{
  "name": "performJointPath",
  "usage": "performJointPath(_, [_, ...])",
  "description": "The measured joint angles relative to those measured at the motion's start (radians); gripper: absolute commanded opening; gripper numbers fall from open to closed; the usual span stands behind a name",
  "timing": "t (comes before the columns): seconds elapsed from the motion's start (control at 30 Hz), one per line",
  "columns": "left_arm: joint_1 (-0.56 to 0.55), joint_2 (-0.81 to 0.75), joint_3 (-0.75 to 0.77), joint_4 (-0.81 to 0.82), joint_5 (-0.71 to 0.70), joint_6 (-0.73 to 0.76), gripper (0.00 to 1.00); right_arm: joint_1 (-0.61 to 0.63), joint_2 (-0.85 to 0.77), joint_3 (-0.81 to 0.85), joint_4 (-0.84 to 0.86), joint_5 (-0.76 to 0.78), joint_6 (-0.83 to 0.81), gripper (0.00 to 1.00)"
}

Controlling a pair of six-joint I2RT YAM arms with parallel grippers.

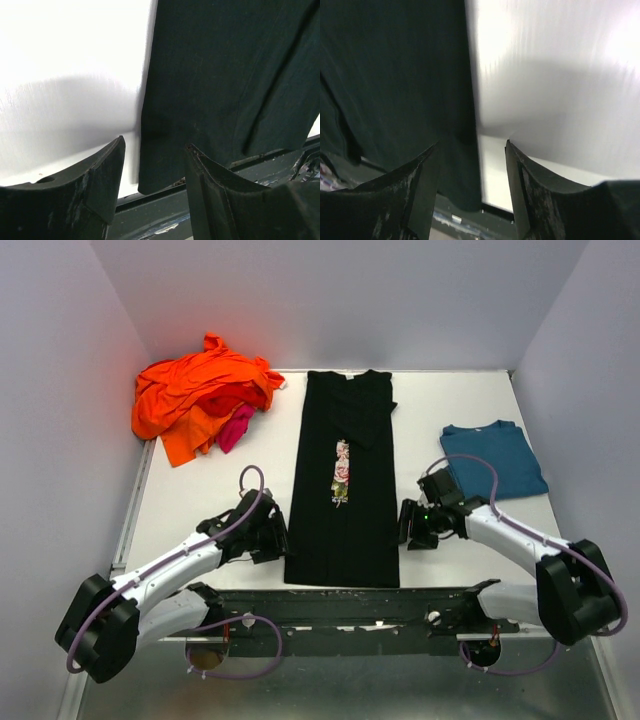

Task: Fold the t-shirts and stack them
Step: Rotate the tshirt 90 degrees, then grab the bottom of the folded rectangular tshirt with both arms

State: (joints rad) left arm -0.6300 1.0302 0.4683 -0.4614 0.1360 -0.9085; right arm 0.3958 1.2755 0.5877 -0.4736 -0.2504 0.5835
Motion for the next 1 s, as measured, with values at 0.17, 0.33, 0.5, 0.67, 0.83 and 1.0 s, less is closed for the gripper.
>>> performJointPath(0.17, [-0.021,-0.029,-0.018,-0.016,0.014,-0.023,0.53,0.078,-0.145,-0.103,-0.067,-0.038,0.058,0.53])
performJointPath(0.33, [-0.055,-0.028,-0.032,-0.038,0.021,-0.044,0.52,0.123,-0.247,-0.159,-0.151,-0.054,0.108,0.5])
performJointPath(0.5, [-0.079,-0.028,-0.033,-0.051,0.022,-0.059,0.52,0.135,-0.284,-0.174,-0.204,-0.074,0.13,0.42])
performJointPath(0.67, [-0.086,-0.023,-0.033,-0.059,0.022,-0.071,0.51,0.15,-0.273,-0.174,-0.204,-0.099,0.14,0.39])
performJointPath(0.83, [-0.086,-0.017,-0.034,-0.062,0.021,-0.076,0.51,0.17,-0.261,-0.174,-0.197,-0.117,0.146,0.36])
performJointPath(1.0, [-0.086,-0.017,-0.046,-0.054,0.019,-0.087,0.5,0.19,-0.232,-0.183,-0.168,-0.134,0.161,0.26])
